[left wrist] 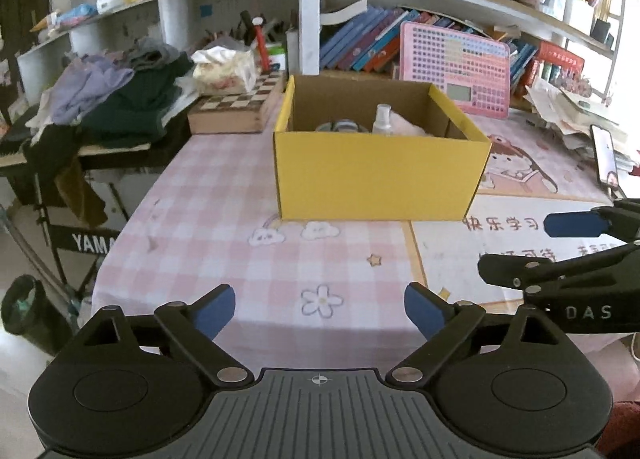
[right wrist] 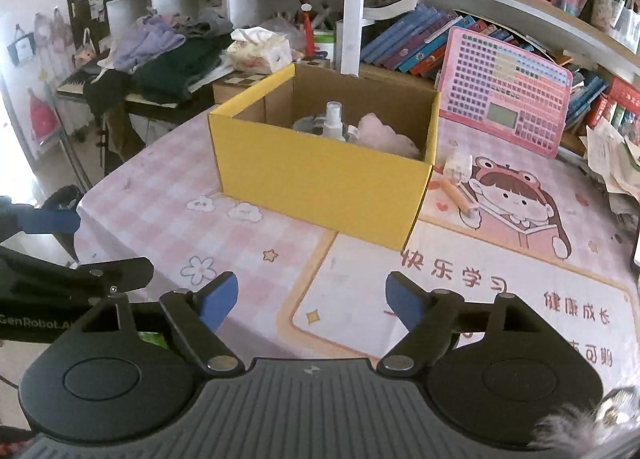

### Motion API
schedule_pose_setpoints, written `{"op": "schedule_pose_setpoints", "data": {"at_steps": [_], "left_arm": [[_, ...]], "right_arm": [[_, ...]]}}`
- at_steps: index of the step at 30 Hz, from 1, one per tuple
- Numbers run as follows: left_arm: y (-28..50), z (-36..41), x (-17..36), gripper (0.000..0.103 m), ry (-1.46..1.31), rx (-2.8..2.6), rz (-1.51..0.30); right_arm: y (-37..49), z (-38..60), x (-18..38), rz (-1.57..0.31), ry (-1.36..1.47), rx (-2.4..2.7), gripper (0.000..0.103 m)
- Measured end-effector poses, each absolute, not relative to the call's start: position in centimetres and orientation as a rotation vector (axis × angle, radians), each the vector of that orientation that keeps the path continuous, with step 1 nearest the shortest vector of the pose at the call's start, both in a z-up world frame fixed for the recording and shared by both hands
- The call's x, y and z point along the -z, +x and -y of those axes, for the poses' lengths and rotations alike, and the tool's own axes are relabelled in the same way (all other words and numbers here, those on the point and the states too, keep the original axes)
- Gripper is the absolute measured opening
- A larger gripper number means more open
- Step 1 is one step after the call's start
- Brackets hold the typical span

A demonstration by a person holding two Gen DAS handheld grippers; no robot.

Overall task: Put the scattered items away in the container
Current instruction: 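Withdraw both open tools up and away from the yellow box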

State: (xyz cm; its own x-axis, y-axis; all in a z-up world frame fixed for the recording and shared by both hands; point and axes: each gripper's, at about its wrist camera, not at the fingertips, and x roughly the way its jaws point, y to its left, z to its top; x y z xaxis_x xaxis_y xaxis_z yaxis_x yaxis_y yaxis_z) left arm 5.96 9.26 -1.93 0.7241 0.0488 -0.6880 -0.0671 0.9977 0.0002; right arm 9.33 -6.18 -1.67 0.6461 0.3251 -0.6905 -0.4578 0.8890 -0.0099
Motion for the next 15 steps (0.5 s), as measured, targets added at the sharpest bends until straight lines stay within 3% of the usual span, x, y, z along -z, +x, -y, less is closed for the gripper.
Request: {"op": "schedule_pose_setpoints", "data": {"at_steps": [15], "left_arm": [[3.2, -8.5, 1.5, 0.097, 0.063, -0.026, -0.737]], "right_arm": [[6.6, 7.4, 2.2, -0.789, -0.180, -0.446, 0.085]]}}
